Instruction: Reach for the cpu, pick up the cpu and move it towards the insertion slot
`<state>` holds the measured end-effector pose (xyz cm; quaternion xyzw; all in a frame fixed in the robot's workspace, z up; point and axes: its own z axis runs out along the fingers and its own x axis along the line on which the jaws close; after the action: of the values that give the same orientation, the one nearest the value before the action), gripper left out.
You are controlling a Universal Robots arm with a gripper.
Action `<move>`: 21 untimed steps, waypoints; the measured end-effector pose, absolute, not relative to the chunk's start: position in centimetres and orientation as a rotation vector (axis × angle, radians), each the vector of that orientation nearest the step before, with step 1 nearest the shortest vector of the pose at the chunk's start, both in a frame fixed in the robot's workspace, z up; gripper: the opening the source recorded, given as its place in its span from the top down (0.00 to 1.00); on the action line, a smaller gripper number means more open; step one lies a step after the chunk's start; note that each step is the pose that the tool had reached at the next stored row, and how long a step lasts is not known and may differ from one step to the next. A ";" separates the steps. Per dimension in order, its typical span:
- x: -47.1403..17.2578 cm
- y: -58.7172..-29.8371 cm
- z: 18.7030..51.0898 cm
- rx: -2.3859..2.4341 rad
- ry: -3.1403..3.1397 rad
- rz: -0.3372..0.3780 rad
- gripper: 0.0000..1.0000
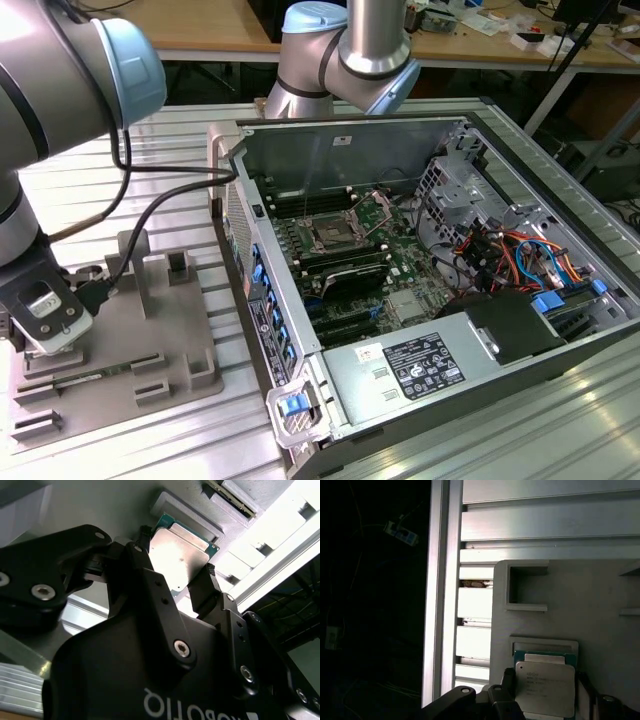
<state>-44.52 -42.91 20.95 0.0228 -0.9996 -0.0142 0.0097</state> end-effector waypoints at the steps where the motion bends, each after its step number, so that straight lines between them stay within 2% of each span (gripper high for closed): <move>1: -44.5 -42.9 21.0 0.071 -3.121 -0.044 0.45; 21: -44.5 -42.9 22.4 0.071 -3.121 -0.045 0.45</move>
<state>-44.51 -42.91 22.38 0.0228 -0.9996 -0.0143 0.0096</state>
